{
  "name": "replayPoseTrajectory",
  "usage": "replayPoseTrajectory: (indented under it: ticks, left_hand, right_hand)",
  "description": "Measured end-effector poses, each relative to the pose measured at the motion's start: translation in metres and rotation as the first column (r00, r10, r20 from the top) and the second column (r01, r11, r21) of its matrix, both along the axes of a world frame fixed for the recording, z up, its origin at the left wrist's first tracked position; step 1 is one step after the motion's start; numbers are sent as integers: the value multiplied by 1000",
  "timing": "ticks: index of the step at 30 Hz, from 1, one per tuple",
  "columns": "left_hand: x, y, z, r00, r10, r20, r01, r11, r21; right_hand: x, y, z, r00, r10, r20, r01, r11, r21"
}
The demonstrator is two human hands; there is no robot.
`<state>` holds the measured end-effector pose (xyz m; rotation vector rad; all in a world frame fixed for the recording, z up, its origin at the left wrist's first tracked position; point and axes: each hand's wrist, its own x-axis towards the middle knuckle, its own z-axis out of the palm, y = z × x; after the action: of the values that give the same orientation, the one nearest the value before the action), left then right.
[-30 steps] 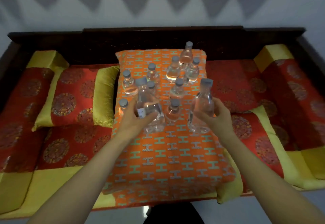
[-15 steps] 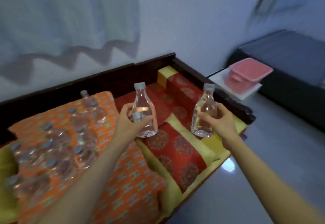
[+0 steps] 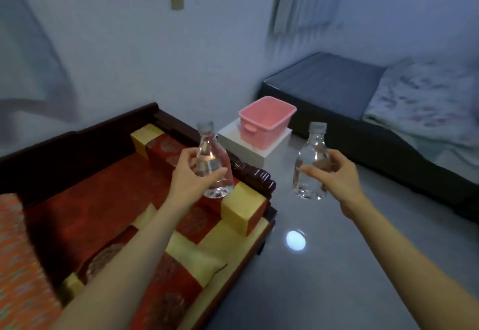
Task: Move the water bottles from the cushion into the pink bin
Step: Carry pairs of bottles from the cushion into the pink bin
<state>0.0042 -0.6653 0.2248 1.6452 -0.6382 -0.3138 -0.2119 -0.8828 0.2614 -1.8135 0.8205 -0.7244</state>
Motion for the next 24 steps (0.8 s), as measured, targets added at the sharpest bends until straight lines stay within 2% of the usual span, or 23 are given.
replayPoseTrajectory:
  ticks: [6, 14, 24]
  left_hand:
    - [7, -117, -4, 997, -62, 34, 60, 996, 62]
    - [42, -283, -32, 991, -130, -35, 133, 988, 81]
    - [107, -455, -48, 978, -196, -69, 203, 970, 134]
  right_hand:
    - [-9, -100, -10, 994, -107, -13, 107, 994, 17]
    - [26, -240, -42, 982, -172, -79, 177, 982, 61]
    - [94, -406, -38, 976, -160, -145, 177, 978, 107]
